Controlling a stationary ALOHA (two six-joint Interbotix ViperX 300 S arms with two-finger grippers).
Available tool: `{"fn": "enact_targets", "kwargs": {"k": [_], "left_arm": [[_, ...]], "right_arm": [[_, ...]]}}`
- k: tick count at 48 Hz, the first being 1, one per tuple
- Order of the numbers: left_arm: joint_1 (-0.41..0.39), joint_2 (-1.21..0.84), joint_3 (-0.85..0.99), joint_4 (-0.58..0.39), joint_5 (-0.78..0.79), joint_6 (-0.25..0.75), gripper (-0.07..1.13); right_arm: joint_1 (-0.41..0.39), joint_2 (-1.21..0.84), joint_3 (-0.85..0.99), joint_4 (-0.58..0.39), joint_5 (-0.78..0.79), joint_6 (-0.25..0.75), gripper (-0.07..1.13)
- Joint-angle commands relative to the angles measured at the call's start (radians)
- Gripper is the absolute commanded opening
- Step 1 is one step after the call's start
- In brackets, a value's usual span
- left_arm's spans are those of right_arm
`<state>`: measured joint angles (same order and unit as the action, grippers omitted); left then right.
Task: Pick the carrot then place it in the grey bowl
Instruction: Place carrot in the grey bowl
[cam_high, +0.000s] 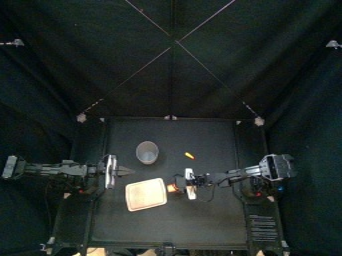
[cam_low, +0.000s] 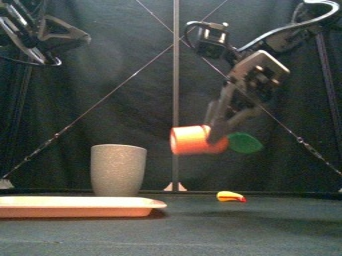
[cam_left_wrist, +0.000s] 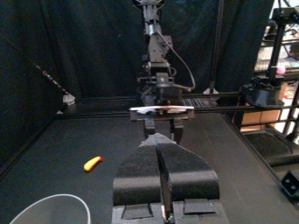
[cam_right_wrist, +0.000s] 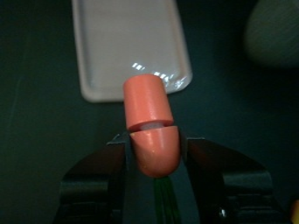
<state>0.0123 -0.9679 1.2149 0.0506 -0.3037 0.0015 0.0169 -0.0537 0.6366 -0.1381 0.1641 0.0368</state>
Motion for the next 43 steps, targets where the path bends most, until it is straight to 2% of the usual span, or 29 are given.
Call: {"fn": "enact_targets", "kwargs": {"k": [1,10,19,29,34,43], "left_arm": [[0.000,0.000,-0.014,0.002,-0.005,0.002,-0.02],[0.000,0.000,-0.014,0.002,-0.003,0.002,-0.02],[0.002,0.000,-0.012,0.002,-0.003,0.002,-0.02],[0.002,0.000,-0.011,0.002,-0.003,0.002,-0.02],[0.000,0.000,-0.011,0.005,-0.005,0.003,-0.02],[0.002,0.000,-0.011,0.006,-0.005,0.003,-0.02]], "right_arm": [[-0.074,-0.035,-0.120,-0.080,0.000,0.008,0.24],[-0.164,0.060,-0.299,-0.163,-0.003,0.006,0.25],[-0.235,0.201,-0.502,-0.189,0.000,0.008,0.25],[-0.252,0.327,-0.650,-0.187,0.049,0.006,0.28],[-0.255,0.351,-0.683,-0.178,0.104,0.011,0.36],[-0.270,0.367,-0.698,-0.120,0.158,0.005,0.66]]}}
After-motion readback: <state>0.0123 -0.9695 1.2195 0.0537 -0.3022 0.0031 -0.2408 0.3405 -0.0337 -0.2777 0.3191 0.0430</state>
